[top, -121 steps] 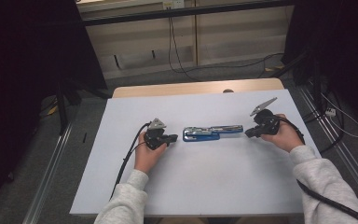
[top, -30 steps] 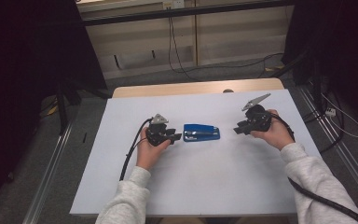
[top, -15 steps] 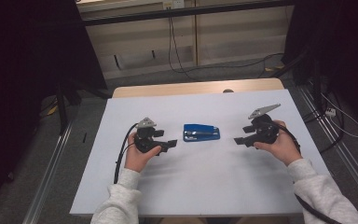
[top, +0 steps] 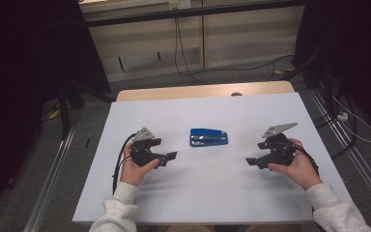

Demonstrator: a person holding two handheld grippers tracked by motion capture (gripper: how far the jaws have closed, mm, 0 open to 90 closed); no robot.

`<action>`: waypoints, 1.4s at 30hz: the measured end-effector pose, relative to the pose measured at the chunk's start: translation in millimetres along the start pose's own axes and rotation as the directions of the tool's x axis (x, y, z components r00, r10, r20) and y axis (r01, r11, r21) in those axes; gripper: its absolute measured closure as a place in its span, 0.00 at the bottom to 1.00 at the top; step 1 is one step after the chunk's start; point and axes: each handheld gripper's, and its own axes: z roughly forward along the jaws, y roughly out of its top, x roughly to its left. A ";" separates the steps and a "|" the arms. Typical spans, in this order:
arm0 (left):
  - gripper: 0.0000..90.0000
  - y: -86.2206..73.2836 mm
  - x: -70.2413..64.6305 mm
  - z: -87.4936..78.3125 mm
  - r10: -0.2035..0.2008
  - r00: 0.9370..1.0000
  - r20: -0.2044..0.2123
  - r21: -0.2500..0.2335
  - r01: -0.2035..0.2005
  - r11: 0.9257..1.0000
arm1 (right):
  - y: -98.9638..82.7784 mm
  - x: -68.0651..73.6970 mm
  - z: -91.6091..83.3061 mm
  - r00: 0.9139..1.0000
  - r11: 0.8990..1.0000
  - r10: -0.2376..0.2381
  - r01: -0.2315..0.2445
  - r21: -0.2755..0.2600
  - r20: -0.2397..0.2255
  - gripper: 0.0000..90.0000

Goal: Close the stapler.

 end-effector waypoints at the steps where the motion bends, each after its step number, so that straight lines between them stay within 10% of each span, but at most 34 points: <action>1: 0.12 -1.7 -0.5 -1.8 -0.003 1.000 -0.001 0.001 0.003 1.000 | -1.2 0.6 -1.0 1.000 1.000 0.001 -0.001 -0.003 -0.001 0.19; 42: 0.11 -41.5 -9.2 -66.4 -0.006 1.000 -0.027 -0.012 0.006 1.000 | -35.6 18.4 -27.6 1.000 0.999 0.014 -0.013 -0.032 0.016 0.15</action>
